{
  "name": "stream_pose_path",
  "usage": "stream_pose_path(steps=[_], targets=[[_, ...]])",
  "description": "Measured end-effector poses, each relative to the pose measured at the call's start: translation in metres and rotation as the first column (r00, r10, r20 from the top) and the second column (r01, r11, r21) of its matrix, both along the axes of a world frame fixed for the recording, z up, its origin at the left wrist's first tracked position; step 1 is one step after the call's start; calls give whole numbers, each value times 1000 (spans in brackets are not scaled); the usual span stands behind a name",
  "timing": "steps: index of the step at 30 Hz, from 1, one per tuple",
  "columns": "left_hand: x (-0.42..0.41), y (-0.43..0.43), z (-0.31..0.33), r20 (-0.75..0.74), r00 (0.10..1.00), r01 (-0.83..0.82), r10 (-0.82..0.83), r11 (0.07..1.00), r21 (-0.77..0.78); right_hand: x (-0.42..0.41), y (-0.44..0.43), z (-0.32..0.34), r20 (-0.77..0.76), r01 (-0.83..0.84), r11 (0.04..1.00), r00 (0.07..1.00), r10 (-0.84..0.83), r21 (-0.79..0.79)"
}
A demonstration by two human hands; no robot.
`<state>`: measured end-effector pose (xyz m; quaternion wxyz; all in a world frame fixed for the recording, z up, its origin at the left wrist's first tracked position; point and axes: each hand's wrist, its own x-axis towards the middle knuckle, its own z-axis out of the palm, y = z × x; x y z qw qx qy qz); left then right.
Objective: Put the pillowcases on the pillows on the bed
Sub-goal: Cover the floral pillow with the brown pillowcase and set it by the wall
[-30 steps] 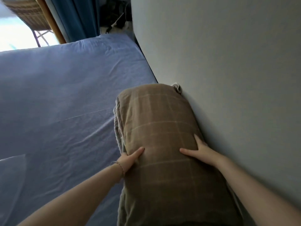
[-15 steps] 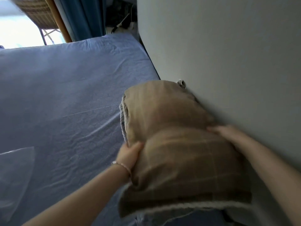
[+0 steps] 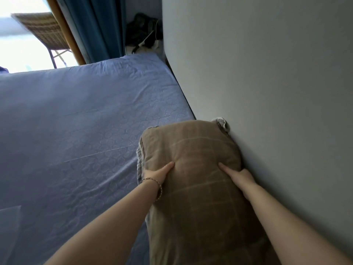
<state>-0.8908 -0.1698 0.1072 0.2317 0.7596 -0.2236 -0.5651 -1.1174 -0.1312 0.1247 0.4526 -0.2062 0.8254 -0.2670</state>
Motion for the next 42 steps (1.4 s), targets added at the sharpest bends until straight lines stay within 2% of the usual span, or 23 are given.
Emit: stream_pose_path(steps=[1,3,6,8,9,10,11,12,13,14,16,17,19,21,23,25,30,33,35,37,39,42], targets=[[-3,-2,-1,18,1000,0,1,999,-43,0,-1,0,-22,-4,998,1000,3,-55],[-8,-3,3,78,997,0,20,969,-249,-2,-5,8,-148,-73,977,988,44,-200],[-8,3,23,-35,995,-101,96,863,-496,-8,-9,35,-268,-165,871,963,39,-463],[-2,2,33,-53,988,-151,146,825,-545,-11,-16,42,-300,-203,842,952,51,-501],[-2,-4,33,41,988,-114,152,870,-480,-12,-22,41,-356,-237,873,931,79,-427],[-4,0,36,227,968,-22,104,941,-339,-10,-18,39,-435,-279,923,889,144,-266],[-8,3,39,405,914,114,-15,969,-220,-3,-19,38,-522,-334,941,814,254,-62],[-18,13,45,547,818,305,-176,940,-154,6,-13,39,-575,-394,913,725,381,108],[-31,26,50,659,680,521,-321,844,-127,17,-6,41,-589,-467,860,643,489,205],[-44,46,55,723,544,694,-427,713,-101,29,9,42,-592,-538,810,583,556,232],[-61,86,51,714,353,862,-605,507,4,49,46,37,-558,-645,718,506,658,262],[-61,103,41,676,301,887,-672,458,61,53,66,31,-518,-672,677,481,707,300],[-56,130,19,644,243,897,-726,420,135,51,103,12,-478,-698,608,415,774,378],[-57,126,6,668,259,890,-698,441,115,39,102,-7,-503,-721,594,387,772,357],[-69,107,3,684,281,873,-673,475,109,27,79,-16,-491,-729,602,413,767,326],[-80,98,9,696,255,873,-671,469,133,20,67,-18,-489,-733,605,422,763,311],[-69,170,4,685,289,869,-668,484,106,19,140,-26,-635,-727,660,420,648,192],[-45,227,6,610,277,906,-742,413,91,20,175,-17,-668,-608,765,483,567,210],[-16,259,12,554,196,943,-809,310,119,30,184,-2,-665,-546,783,469,581,298],[17,274,22,487,126,962,-864,226,153,52,185,18,-680,-602,709,347,646,366],[55,279,35,432,188,939,-882,291,184,92,181,37,-667,-743,565,218,712,359],[129,293,47,449,329,856,-831,464,230,186,190,50,-506,-910,295,115,855,292]])
